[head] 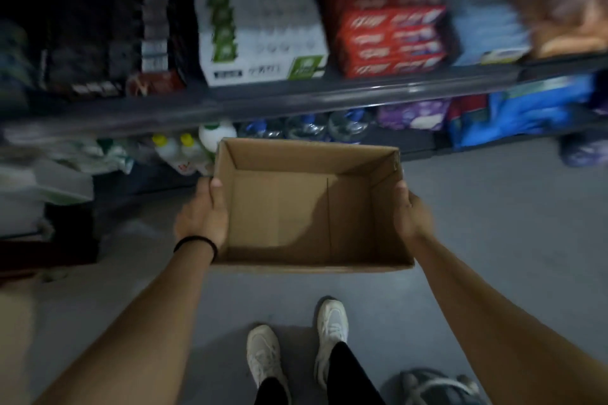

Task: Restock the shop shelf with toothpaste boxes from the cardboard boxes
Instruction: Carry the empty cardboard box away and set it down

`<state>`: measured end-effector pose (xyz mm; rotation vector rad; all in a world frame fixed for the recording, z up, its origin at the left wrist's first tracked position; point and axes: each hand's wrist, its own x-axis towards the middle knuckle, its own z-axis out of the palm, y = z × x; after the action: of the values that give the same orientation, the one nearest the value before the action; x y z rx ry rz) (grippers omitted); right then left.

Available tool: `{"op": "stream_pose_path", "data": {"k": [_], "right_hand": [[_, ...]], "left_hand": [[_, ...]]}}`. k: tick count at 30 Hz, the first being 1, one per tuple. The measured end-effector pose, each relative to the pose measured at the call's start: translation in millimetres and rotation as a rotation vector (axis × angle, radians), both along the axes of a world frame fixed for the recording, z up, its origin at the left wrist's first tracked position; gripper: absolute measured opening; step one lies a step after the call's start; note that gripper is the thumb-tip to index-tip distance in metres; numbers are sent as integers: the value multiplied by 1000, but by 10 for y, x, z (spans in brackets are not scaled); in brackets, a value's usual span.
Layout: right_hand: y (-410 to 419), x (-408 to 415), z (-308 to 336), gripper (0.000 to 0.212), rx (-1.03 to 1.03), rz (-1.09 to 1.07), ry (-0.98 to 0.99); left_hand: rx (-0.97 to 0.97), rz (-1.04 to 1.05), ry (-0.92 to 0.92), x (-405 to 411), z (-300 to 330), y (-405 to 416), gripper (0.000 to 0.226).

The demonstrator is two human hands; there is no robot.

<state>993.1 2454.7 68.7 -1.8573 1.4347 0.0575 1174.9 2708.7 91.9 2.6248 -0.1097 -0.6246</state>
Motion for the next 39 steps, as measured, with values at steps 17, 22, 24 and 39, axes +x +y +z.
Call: {"op": "stream_pose_path", "data": {"k": [17,22,24,39], "right_hand": [[-1071,-2238,3530,64,-149,-452,-38],[-1516,-3082,3791,65,-154,-626,-72],[-1770,-3427,3844,65,-156,-689,-82],[-4140,-5779,4458,66,-261,-1057,-32]], "left_hand": [[-201,-535,-155,-1241,3230,-2203,47],[-255,-717,-147,-1815,3446,-3225,46],[-209,-795,-156,-2114,3547,-3690,48],[-355,-1198,-168,-4447,4068,-7342,48]]}}
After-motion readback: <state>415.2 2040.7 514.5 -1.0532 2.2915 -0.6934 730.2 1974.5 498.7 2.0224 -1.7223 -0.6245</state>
